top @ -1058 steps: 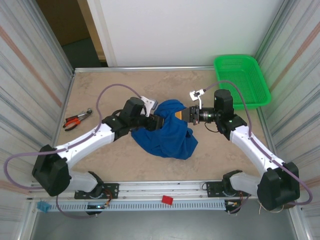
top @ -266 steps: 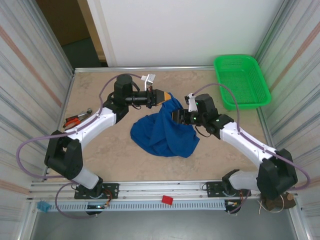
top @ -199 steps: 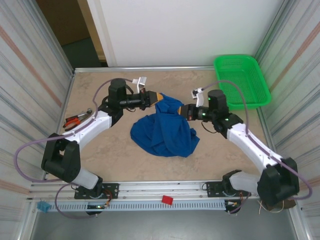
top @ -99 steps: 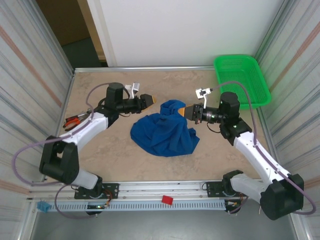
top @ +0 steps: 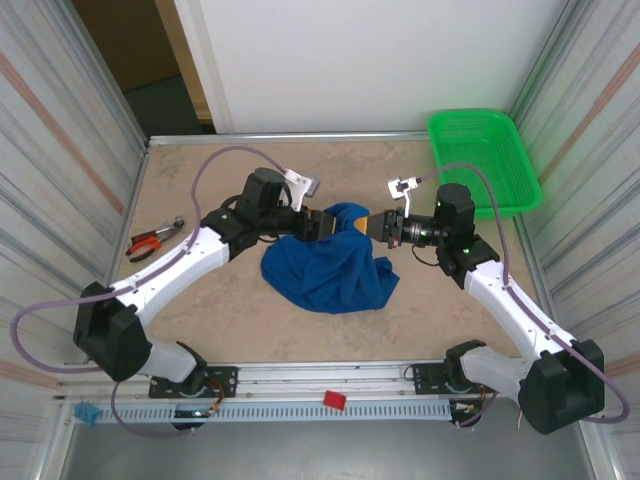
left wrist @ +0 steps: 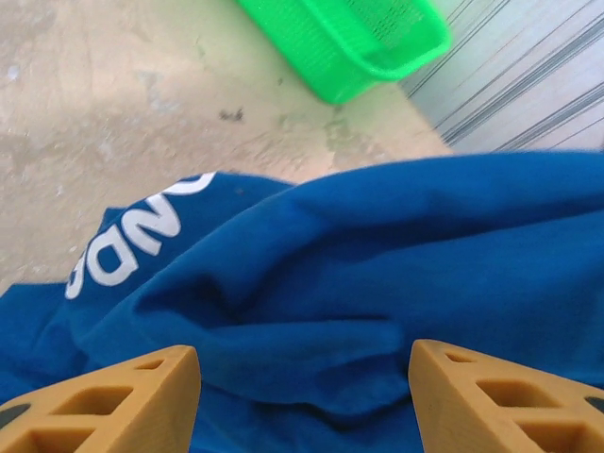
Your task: Fold the inside-out t-shirt
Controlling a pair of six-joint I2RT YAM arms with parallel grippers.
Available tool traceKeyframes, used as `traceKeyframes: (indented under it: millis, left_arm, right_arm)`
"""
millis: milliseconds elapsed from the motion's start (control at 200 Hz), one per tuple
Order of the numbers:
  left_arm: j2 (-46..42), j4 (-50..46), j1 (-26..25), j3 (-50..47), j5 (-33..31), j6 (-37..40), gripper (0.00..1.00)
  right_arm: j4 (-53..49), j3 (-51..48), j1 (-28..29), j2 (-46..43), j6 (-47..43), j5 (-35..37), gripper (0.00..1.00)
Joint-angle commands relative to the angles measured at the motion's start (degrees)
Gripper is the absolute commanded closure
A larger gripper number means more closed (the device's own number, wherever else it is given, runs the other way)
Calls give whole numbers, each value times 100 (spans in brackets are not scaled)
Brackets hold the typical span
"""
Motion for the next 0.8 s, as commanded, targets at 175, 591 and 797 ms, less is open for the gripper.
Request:
traceKeyframes:
  millis: [175, 591, 797]
  left_arm:
    - [597, -155, -130, 554, -109, 508, 44]
    - [54, 472, 22, 459, 268, 254, 100]
    - [-900, 1435, 476, -481, 690, -657, 100]
  right_arm:
    - [148, -67, -33, -72, 125, -56, 100]
    - [170, -642, -448, -271, 104, 226, 100]
    - [477, -860, -600, -51, 263, 255, 100]
